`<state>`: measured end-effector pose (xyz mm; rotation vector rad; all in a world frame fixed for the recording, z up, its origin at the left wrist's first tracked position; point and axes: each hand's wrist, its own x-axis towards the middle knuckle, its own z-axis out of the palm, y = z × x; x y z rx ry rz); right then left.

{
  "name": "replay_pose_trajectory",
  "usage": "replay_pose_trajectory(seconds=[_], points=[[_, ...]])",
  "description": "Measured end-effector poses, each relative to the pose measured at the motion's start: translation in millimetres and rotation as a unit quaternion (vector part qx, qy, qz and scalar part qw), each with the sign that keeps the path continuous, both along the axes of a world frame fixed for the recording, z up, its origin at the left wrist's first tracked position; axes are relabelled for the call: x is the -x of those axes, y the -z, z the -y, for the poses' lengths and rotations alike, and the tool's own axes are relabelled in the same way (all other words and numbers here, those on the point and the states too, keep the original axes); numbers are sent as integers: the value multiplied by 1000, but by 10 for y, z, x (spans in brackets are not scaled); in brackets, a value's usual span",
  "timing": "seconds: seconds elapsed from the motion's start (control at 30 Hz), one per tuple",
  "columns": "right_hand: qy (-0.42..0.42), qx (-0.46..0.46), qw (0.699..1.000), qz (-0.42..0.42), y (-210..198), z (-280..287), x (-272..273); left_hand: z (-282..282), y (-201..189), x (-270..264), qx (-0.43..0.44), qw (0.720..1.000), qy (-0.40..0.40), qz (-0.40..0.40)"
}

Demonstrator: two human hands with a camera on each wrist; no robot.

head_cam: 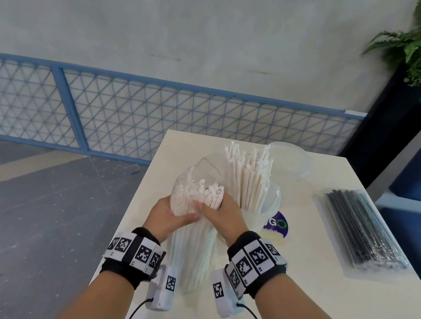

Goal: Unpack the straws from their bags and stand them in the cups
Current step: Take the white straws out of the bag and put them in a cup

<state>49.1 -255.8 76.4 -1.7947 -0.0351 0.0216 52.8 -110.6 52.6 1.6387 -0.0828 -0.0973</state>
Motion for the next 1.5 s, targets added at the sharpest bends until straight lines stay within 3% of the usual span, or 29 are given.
replay_pose_trajectory(seconds=[0.33, 0.77, 1.0, 1.1, 1.27, 1.5], points=[[62, -38, 997, -3, -89, -24, 61, 54, 19, 0, 3, 1000, -26, -13], [115, -222, 962, 108, -696, 246, -110, 60, -9, -39, -27, 996, -83, -7], [35, -83, 995, 46, -359, 156, 111, 99, -56, -18, -11, 995, -95, 19], [62, -78, 994, 49, -338, 136, 123, 119, -67, -3, -28, 995, -90, 27], [184, -206, 959, 62, -644, 234, -46, 88, -69, 1, -44, 993, -104, 23], [249, -340, 905, 59, -833, 407, -122, 83, -38, -35, -26, 991, -129, 11]])
